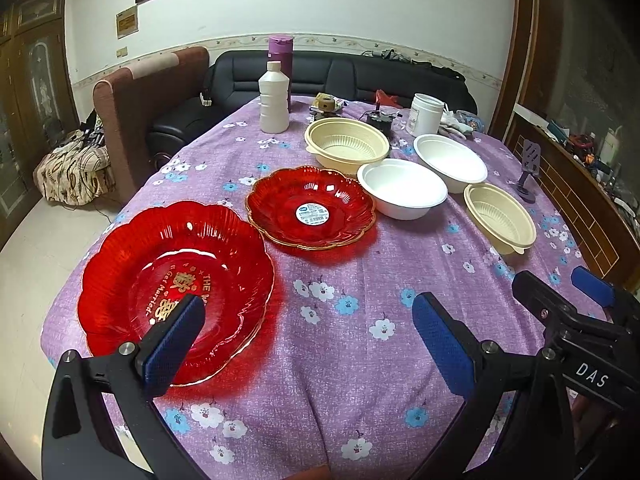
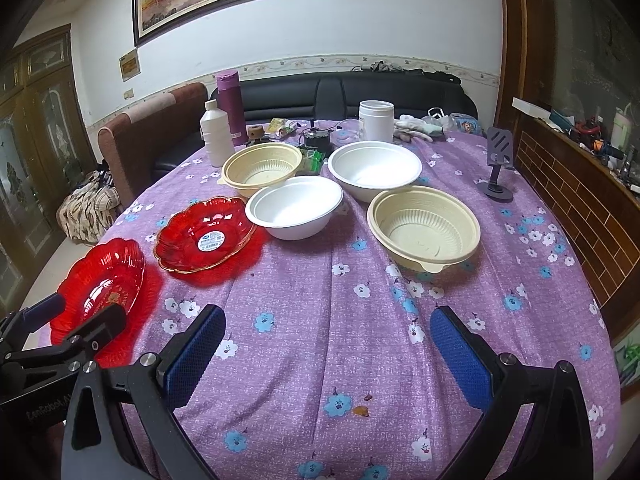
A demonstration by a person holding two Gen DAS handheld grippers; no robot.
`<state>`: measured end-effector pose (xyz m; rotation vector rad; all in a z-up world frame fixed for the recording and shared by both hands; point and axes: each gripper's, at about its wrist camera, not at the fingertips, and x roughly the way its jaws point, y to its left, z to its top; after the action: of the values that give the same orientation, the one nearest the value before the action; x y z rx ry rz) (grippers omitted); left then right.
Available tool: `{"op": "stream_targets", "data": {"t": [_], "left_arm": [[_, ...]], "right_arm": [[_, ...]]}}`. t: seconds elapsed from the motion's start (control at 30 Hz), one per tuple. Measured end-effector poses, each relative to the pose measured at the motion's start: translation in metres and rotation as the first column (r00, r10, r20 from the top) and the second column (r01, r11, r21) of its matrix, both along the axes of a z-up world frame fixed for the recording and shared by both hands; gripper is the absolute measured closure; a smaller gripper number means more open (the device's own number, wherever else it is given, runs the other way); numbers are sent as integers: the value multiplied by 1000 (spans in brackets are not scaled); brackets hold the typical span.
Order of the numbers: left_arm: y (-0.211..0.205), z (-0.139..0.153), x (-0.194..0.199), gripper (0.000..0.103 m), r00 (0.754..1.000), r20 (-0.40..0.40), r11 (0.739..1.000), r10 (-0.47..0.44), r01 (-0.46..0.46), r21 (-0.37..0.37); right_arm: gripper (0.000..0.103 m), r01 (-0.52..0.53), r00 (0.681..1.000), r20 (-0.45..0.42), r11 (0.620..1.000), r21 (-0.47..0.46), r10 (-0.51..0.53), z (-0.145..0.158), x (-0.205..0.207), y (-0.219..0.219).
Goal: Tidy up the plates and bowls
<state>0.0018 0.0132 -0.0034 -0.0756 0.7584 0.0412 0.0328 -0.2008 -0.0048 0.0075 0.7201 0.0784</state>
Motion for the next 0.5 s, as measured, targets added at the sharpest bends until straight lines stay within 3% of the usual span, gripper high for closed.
{"op": "stream_targets", "data": {"t": [0.5], "left_arm": [[1,-3,0,0,1000,-3,1000,-4,4,4]], "right_arm": [[0,5,1000,-1,1000,4,-5,0,-1,-2]]}}
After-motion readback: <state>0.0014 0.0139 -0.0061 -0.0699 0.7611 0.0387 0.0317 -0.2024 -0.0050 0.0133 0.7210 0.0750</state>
